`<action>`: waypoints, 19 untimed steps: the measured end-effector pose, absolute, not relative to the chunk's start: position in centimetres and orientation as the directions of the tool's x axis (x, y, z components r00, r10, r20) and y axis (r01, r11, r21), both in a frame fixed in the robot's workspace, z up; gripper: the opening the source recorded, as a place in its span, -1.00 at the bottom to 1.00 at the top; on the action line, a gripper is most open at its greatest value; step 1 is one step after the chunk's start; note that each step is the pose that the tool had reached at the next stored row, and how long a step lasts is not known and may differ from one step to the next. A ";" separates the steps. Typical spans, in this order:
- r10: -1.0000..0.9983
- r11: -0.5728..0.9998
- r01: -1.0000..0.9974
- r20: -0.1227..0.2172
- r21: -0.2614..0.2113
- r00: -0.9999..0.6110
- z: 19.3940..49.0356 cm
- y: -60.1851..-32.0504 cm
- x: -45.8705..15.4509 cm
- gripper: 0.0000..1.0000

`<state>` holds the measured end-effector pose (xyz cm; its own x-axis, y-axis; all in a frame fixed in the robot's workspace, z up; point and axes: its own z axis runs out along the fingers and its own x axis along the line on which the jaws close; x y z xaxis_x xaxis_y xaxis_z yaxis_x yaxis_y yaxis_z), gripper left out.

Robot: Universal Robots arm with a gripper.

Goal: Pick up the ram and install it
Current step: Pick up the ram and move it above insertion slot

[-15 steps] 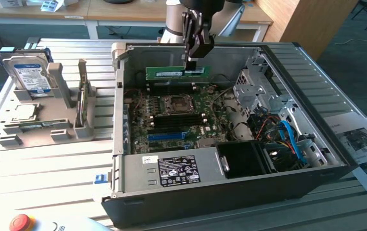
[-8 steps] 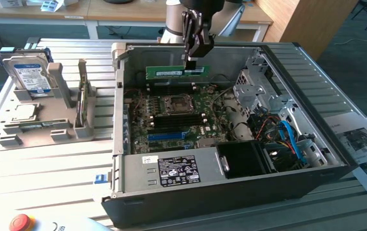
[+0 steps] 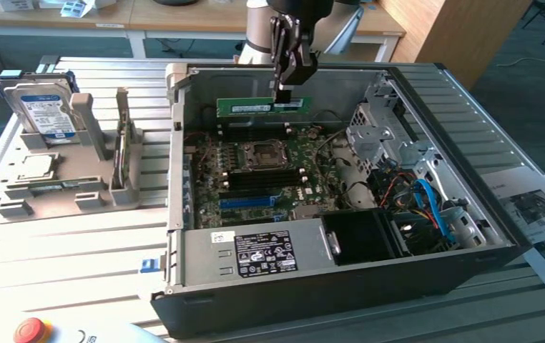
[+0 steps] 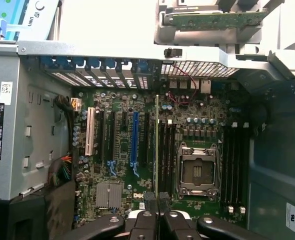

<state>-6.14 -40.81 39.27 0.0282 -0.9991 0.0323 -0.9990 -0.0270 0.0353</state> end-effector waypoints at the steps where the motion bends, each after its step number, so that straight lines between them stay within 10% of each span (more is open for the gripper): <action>1: -0.999 -0.027 -0.999 0.032 0.035 0.028 39.3 -40.8 -6.1 -0.76; 19: -0.999 -0.027 -0.999 0.026 0.035 0.028 39.3 -40.8 -5.1 -0.76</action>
<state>-5.09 -40.85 39.28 0.0283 -0.9993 0.0257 -0.9990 -0.0274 0.0353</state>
